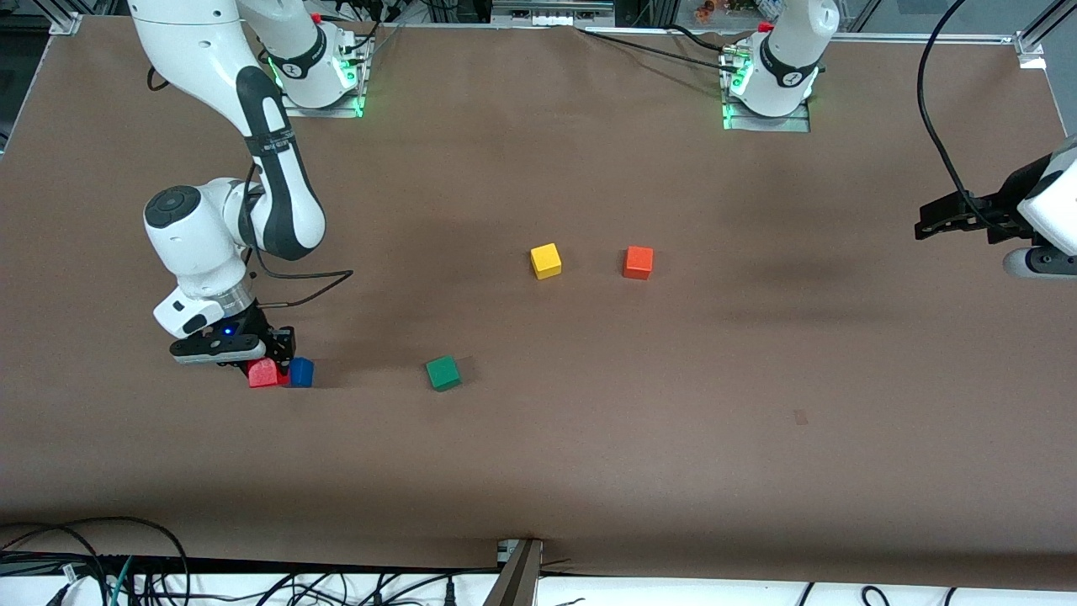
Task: Pass red block to right arm, stack on blue
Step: 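Lower the red cube onto the blue cube with the right gripper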
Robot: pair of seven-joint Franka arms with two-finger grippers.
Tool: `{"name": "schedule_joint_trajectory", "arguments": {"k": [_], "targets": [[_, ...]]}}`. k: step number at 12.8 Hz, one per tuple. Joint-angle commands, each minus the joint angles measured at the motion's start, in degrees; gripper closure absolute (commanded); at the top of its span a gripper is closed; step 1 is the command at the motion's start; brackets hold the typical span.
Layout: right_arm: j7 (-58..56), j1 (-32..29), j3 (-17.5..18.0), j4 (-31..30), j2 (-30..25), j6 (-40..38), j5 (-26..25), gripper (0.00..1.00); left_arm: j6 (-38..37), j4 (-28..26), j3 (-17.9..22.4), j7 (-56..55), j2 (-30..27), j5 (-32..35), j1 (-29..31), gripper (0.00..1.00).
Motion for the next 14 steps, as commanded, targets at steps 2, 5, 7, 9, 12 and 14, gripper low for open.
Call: {"name": "schedule_joint_trajectory", "arguments": {"k": [2, 5, 7, 9, 12, 14], "targets": [[2.61, 1.62, -0.64, 0.52, 1.89, 2.50, -0.45, 1.00, 0.73, -1.07, 0.29, -0.38, -0.65, -2.39, 1.63, 0.00], [2.70, 1.71, -0.55, 0.52, 2.86, 3.56, -0.36, 1.00, 0.64, -0.89, -0.06, 0.32, -0.56, -1.42, 1.54, 0.00], [2.70, 1.71, -0.46, 0.52, 2.86, 3.56, -0.36, 1.00, 0.72, -0.80, 0.03, 0.33, -0.48, -1.16, 1.54, 0.00], [2.70, 1.71, -0.46, 0.34, 2.86, 3.65, -0.27, 1.00, 0.73, -0.80, -0.06, 0.33, -0.47, -1.16, 1.54, 0.00], [2.79, 1.97, -0.38, -0.10, 2.86, 3.82, -0.18, 1.00, 0.73, -0.72, -0.32, 0.15, -0.47, -0.02, 0.93, 0.00], [4.54, 2.75, -0.38, -0.62, 2.86, 4.53, -0.18, 1.00, 0.64, 0.25, -0.41, 0.33, -0.39, 0.51, 0.84, 0.00]]}}
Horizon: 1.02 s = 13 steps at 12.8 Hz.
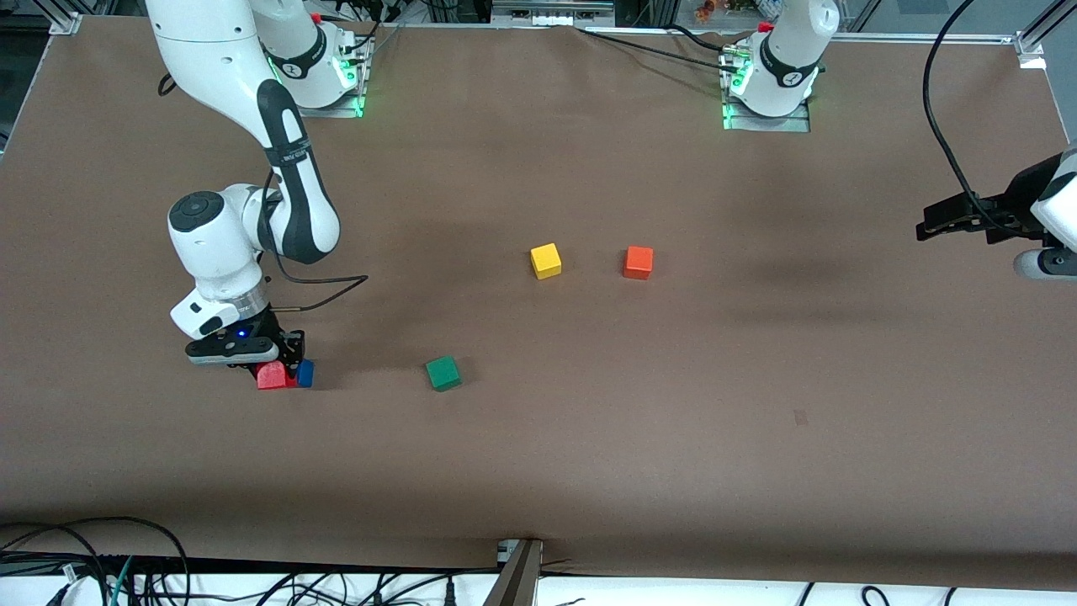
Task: Pass red block to right arm, stack on blue
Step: 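Lower the red cube onto the blue cube with the right gripper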
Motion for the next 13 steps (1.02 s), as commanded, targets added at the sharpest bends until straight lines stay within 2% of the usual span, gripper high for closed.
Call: {"name": "schedule_joint_trajectory", "arguments": {"k": [1, 13], "targets": [[2.26, 1.76, -0.39, -0.88, 0.27, 2.05, -0.19, 1.00, 0.55, 0.36, -0.23, 0.48, -0.35, 1.25, -0.41, 0.00], [2.26, 1.50, -0.66, -1.68, 0.19, 2.58, -0.19, 1.00, 0.38, 0.45, -0.23, 0.48, -0.26, 1.08, -0.94, 0.00]]}}
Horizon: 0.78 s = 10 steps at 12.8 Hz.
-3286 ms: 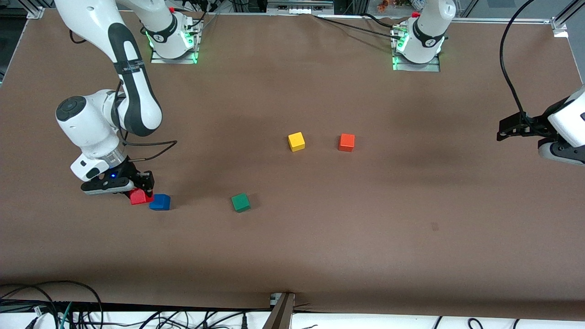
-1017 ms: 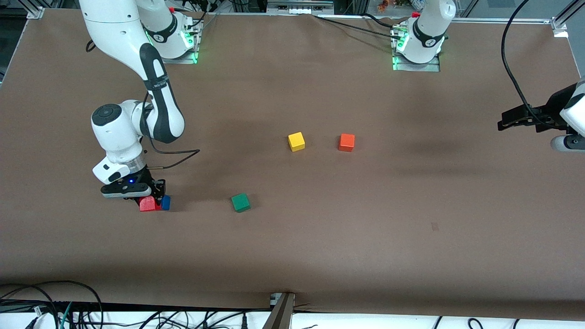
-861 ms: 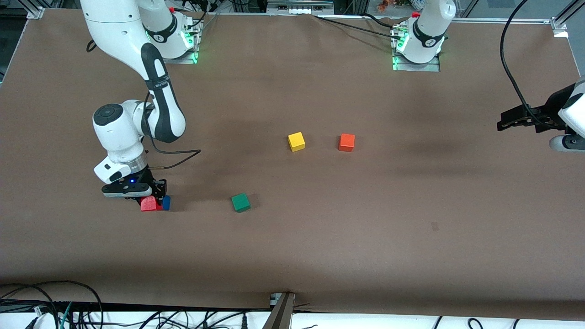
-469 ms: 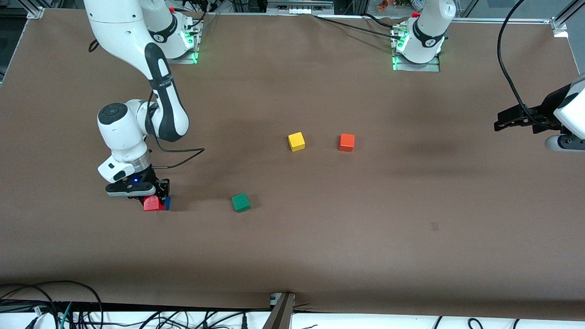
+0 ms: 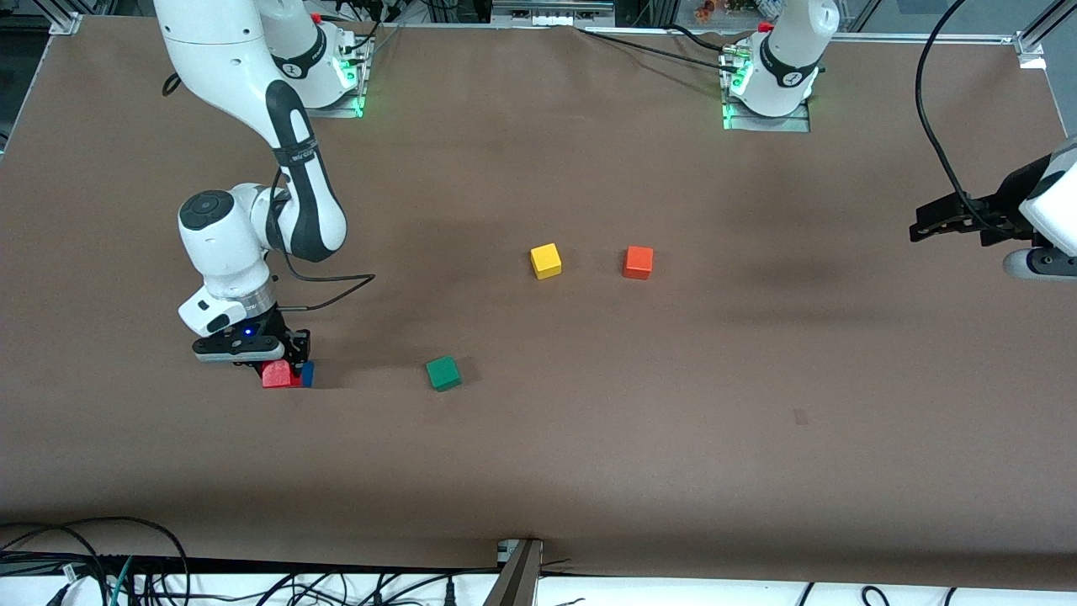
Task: Pass red block to right arm, stack on blue
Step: 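Lower the red cube onto the blue cube with the right gripper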
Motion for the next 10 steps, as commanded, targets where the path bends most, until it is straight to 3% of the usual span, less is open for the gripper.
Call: {"name": "schedule_joint_trajectory", "arguments": {"k": [1, 7, 10], "targets": [[0.92, 0.38, -0.35, -1.14, -0.22, 1.27, -0.20, 1.00, 0.05, 0.44, 0.10, 0.47, -0.26, 0.98, -0.30, 0.00], [0.92, 0.46, -0.26, -2.19, -0.22, 2.94, -0.20, 1.00, -0.04, 0.44, 0.10, 0.47, -0.17, 1.07, -0.39, 0.00], [1.01, 0.55, -0.26, -2.11, -0.31, 3.03, -0.20, 0.94, -0.04, 0.44, 0.10, 0.56, -0.17, 0.99, -0.39, 0.00]]}}
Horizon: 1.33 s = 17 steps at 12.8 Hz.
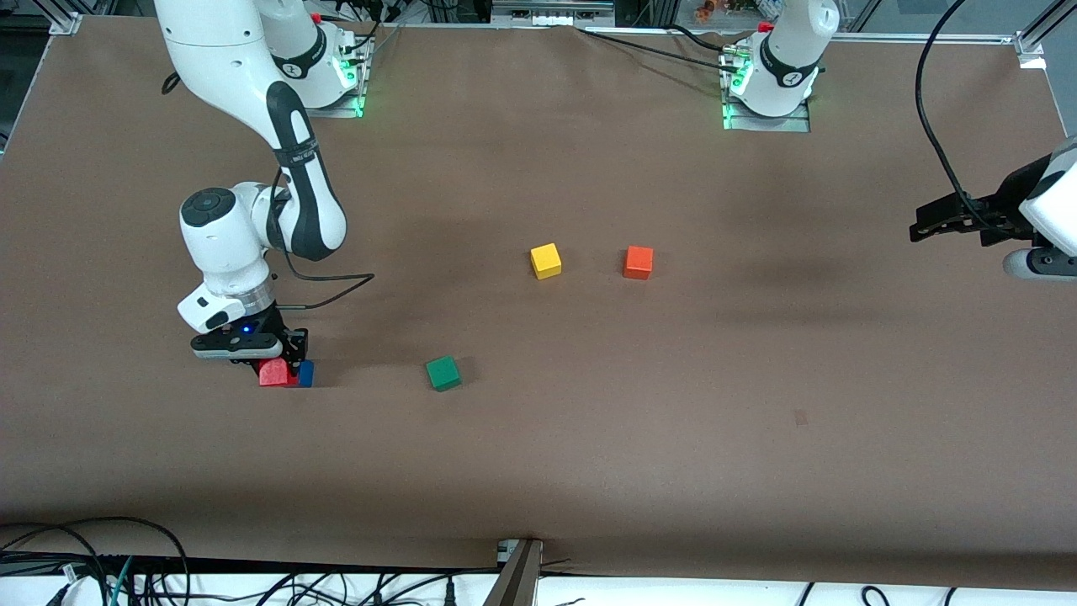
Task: Pass red block to right arm, stack on blue
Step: 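Lower the red cube onto the blue cube with the right gripper, then open the right gripper to release the red cube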
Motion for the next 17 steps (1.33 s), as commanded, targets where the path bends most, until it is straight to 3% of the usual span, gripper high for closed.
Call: {"name": "schedule_joint_trajectory", "arguments": {"k": [1, 2, 3, 5, 6, 12, 17], "targets": [[0.83, 0.45, -0.24, -1.08, -0.24, 1.15, -0.20, 0.93, -0.04, 0.44, 0.10, 0.47, -0.17, 1.07, -0.47, 0.00], [0.83, 0.45, -0.24, -1.08, -0.24, 1.15, -0.20, 0.89, -0.04, 0.44, 0.02, 0.47, -0.17, 1.07, -0.47, 0.00], [0.83, 0.54, -0.24, -1.08, -0.32, 1.15, -0.20, 0.71, -0.04, 0.44, 0.02, 0.47, -0.17, 1.07, -0.82, 0.00], [0.83, 0.45, -0.24, -0.99, -0.32, 1.24, -0.20, 0.06, -0.04, 0.44, 0.02, 0.39, -0.08, 1.07, -1.00, 0.00], [0.83, 0.45, -0.24, -0.99, -0.32, 1.15, -0.20, 0.00, -0.04, 0.44, -0.07, 0.30, 0.01, 1.07, -1.00, 0.00], [0.75, 0.36, -0.50, -0.55, -0.67, 0.36, -0.20, 0.00, -0.13, 0.53, 0.02, 0.47, 0.10, 1.07, -1.09, 0.00], [0.75, 0.63, -3.14, 3.83, -0.94, -9.38, -0.20, 0.00, -0.13, 1.40, 0.02, 0.39, 0.27, 1.25, -1.09, 0.00]]}}
